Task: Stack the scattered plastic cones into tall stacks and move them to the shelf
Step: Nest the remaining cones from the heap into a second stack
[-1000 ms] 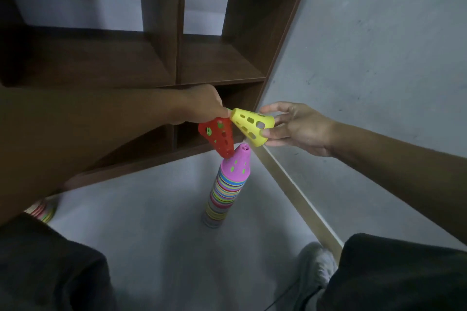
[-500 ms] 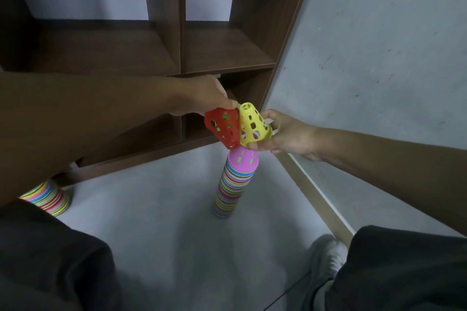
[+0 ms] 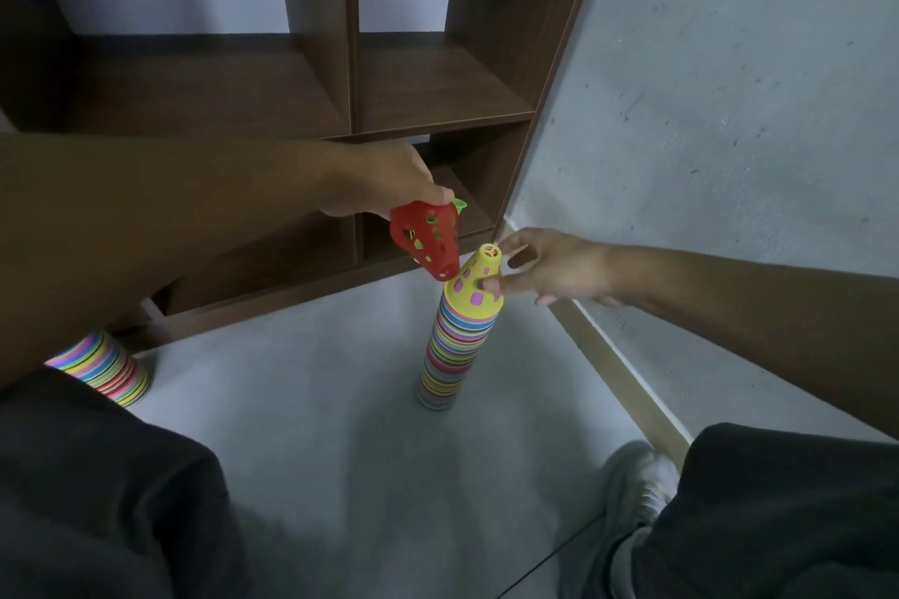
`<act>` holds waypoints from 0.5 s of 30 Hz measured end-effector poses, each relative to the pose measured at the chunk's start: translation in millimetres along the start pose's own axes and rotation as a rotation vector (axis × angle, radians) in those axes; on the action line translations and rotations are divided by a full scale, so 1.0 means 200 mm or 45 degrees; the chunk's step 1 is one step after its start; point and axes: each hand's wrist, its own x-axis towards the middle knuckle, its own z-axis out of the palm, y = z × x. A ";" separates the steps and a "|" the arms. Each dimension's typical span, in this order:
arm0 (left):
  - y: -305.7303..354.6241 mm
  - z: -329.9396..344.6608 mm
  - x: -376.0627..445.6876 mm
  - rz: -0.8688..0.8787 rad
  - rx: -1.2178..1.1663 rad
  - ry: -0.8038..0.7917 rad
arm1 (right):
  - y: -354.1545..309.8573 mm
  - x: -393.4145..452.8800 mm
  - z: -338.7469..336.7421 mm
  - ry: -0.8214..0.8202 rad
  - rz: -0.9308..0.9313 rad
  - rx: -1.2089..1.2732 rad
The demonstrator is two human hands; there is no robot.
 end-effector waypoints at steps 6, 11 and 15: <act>0.01 0.00 0.00 -0.034 -0.241 -0.042 | -0.10 -0.04 -0.13 0.328 -0.421 -0.027; 0.08 -0.01 -0.03 -0.017 -0.570 -0.086 | -0.15 -0.06 -0.14 0.413 -0.491 -0.109; 0.14 -0.03 -0.06 -0.011 -0.835 -0.097 | -0.16 -0.08 -0.13 0.406 -0.438 -0.156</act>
